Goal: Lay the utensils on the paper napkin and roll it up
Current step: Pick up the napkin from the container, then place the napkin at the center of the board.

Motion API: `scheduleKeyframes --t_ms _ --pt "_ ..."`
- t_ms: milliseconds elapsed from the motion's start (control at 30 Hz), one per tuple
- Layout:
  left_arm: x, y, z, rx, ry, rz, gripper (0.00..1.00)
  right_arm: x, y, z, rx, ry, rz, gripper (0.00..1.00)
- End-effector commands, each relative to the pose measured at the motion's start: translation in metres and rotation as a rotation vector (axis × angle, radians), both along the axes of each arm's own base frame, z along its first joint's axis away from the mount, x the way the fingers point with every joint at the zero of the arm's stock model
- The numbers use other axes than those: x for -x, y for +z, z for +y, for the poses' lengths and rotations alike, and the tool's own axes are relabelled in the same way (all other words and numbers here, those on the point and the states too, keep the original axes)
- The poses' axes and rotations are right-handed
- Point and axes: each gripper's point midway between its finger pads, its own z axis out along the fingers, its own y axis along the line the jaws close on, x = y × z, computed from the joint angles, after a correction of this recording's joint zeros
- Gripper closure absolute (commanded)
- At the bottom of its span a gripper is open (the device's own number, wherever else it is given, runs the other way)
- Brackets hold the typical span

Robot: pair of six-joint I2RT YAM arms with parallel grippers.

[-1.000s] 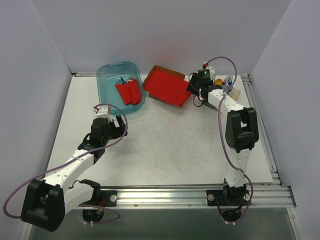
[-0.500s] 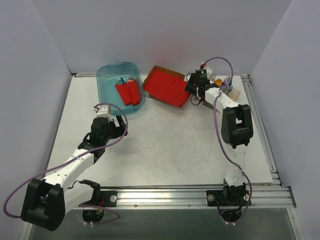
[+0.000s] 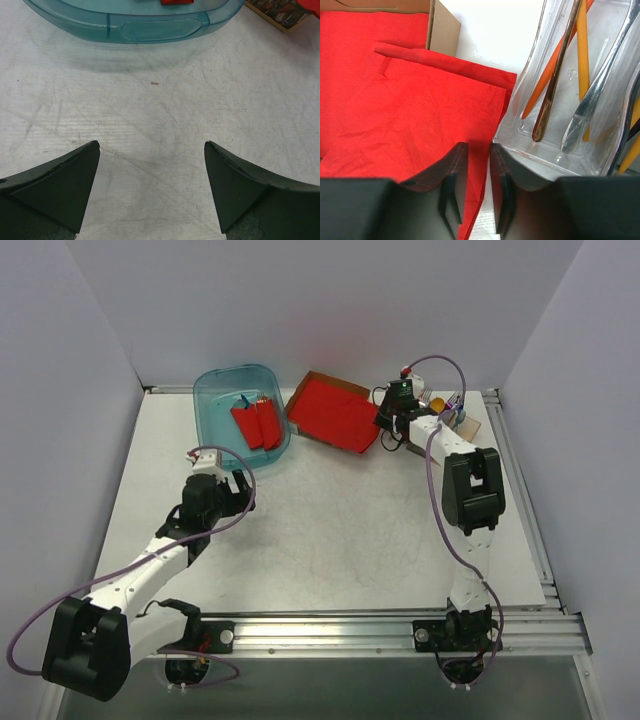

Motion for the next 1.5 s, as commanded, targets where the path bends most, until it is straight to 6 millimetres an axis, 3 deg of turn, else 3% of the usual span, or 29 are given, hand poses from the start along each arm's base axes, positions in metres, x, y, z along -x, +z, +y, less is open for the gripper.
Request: scheduleKeyframes --t_ms 0,200,467,567,600,700,733,900,933,967,1033,1067,1267,1400,1433,1467 --pt "-0.011 0.023 -0.003 0.004 -0.001 -0.056 0.06 -0.012 0.019 -0.001 -0.012 -0.008 -0.052 0.82" --pt "-0.011 0.022 -0.003 0.004 -0.003 -0.055 0.06 -0.009 0.026 0.000 -0.017 -0.005 -0.060 1.00" --pt "-0.010 0.023 -0.004 0.006 -0.005 -0.056 0.05 0.010 0.041 -0.003 -0.031 -0.008 -0.066 1.00" --pt "-0.009 0.025 -0.004 0.008 -0.007 -0.060 0.05 0.031 0.039 -0.007 -0.034 -0.005 -0.045 1.00" --pt "-0.008 0.027 -0.004 0.011 -0.006 -0.066 0.05 0.045 0.024 -0.010 -0.024 -0.003 -0.006 1.00" --pt "-0.007 0.027 -0.004 0.014 -0.005 -0.071 0.05 0.070 0.048 -0.017 -0.021 0.010 -0.035 1.00" --pt "-0.007 0.027 -0.003 0.015 -0.002 -0.073 0.05 0.087 0.032 -0.021 -0.007 0.010 0.006 1.00" --pt "-0.007 0.029 -0.006 0.015 -0.010 -0.073 0.05 0.145 0.011 -0.024 0.012 0.044 0.089 1.00" --pt "-0.007 0.030 -0.007 0.015 -0.011 -0.075 0.05 0.156 0.006 -0.015 -0.009 0.079 0.107 1.00" --pt "-0.007 0.029 -0.007 0.015 -0.011 -0.075 0.05 0.174 -0.011 -0.018 -0.004 0.080 0.154 1.00" --pt "-0.006 0.029 -0.007 0.014 -0.013 -0.077 0.05 0.191 -0.013 -0.015 -0.012 0.098 0.161 1.00" --pt "-0.006 0.030 -0.007 0.014 -0.012 -0.078 0.06 0.206 -0.026 -0.017 -0.008 0.102 0.198 1.00" --pt "-0.007 0.030 -0.010 0.011 -0.018 -0.079 0.05 0.253 -0.040 0.000 0.012 0.228 0.287 1.00" --pt "-0.007 0.029 -0.010 0.004 -0.015 -0.076 0.05 0.271 -0.041 0.012 0.031 0.319 0.318 0.99" --pt "-0.007 0.028 -0.010 0.004 -0.015 -0.077 0.05 0.272 -0.037 0.012 0.041 0.341 0.311 0.94" --pt "-0.008 0.029 -0.010 0.002 -0.013 -0.077 0.05 0.273 -0.033 0.014 0.040 0.361 0.297 0.82"
